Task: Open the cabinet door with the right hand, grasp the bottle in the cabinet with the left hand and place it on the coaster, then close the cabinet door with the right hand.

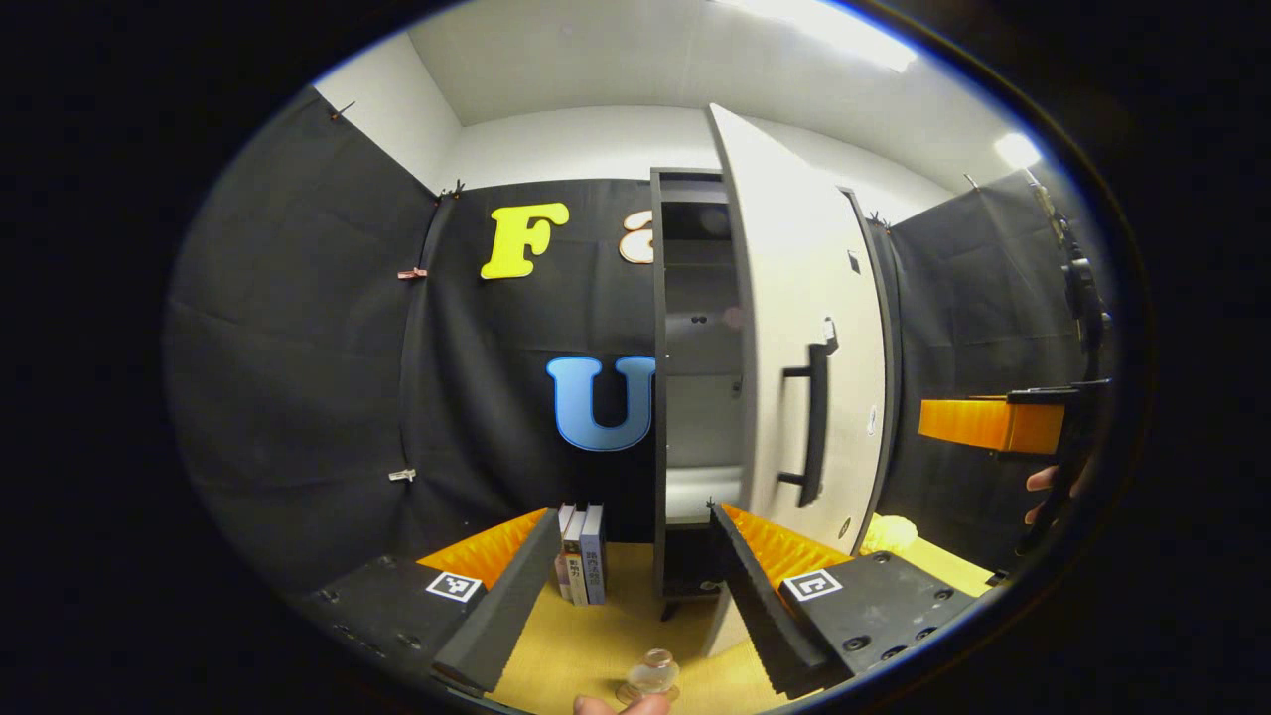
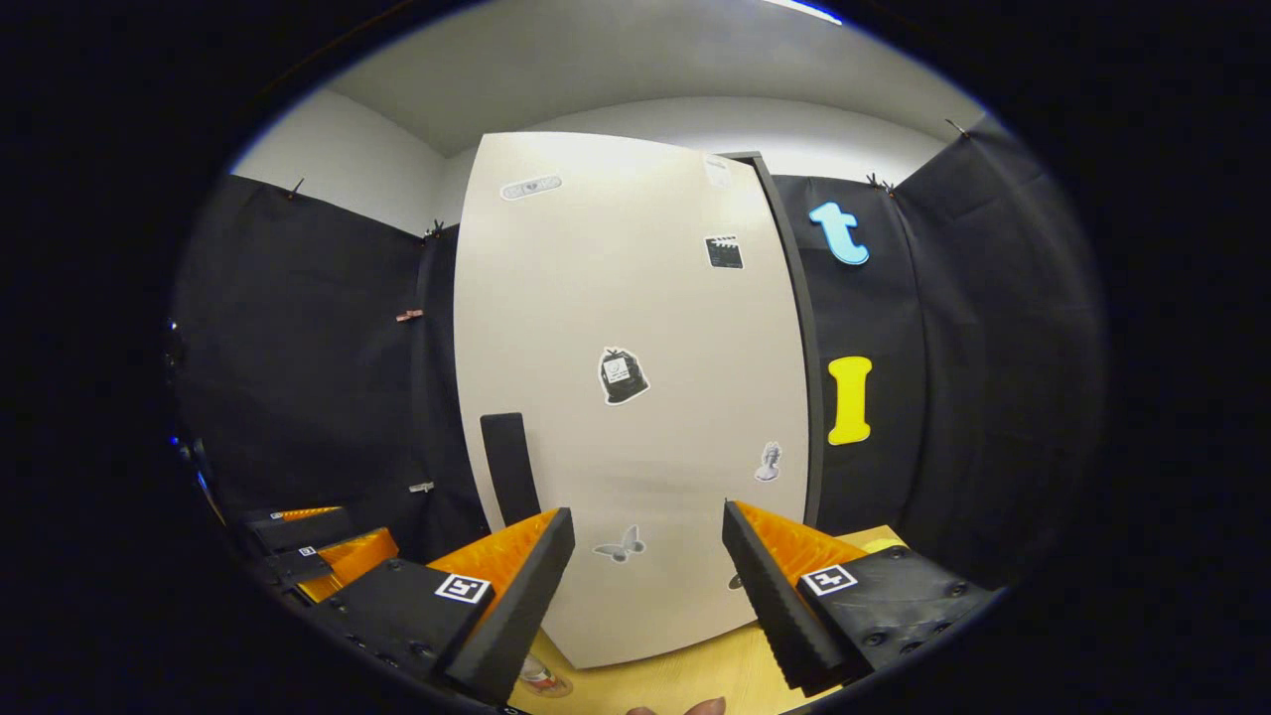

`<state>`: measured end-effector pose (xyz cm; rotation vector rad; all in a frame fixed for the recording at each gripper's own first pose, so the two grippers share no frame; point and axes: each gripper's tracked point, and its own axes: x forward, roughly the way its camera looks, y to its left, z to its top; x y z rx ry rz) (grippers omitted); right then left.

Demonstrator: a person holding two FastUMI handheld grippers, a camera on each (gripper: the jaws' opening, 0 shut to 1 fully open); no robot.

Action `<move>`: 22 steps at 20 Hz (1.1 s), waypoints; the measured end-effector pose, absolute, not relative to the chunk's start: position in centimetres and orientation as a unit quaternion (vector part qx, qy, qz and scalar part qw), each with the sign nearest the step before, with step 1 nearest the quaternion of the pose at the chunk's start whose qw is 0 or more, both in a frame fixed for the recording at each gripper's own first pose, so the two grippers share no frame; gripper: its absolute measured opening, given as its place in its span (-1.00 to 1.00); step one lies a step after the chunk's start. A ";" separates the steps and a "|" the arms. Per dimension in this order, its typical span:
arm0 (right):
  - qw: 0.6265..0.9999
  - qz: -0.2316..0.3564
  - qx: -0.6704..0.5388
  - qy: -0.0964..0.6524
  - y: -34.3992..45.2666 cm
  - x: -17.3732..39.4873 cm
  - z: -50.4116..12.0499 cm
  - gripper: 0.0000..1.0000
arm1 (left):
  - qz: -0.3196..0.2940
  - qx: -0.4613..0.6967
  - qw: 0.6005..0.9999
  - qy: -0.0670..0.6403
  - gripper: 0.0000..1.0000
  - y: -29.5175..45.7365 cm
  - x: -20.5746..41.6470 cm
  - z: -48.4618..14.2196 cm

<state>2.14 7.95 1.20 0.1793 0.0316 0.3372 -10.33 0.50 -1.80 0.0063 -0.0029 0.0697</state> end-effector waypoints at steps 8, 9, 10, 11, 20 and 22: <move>0.989 0.134 0.064 0.014 5.7 1.5 0.1 0.95 | 0.009 0.007 1.000 -0.007 0.89 -1.3 -9.7 -1.2; 0.990 0.129 0.060 0.015 5.3 1.4 0.0 0.95 | 0.006 0.007 1.000 -0.007 0.89 -1.5 -9.6 -1.2; 0.991 0.124 0.057 0.015 5.0 1.3 -0.2 0.96 | 0.002 0.007 1.000 -0.007 0.89 -1.7 -9.5 -1.2; 0.991 0.119 0.054 0.016 4.6 1.2 -0.4 0.96 | -0.001 0.007 1.000 -0.007 0.89 -2.0 -9.4 -1.2; 0.995 0.088 0.047 0.028 2.4 1.0 -1.6 0.95 | -0.020 0.010 1.000 -0.006 0.89 -3.6 -9.1 -1.3; 0.995 0.087 0.041 0.025 2.3 0.8 -1.5 0.95 | -0.022 0.010 1.000 -0.004 0.89 -3.7 -9.0 -1.4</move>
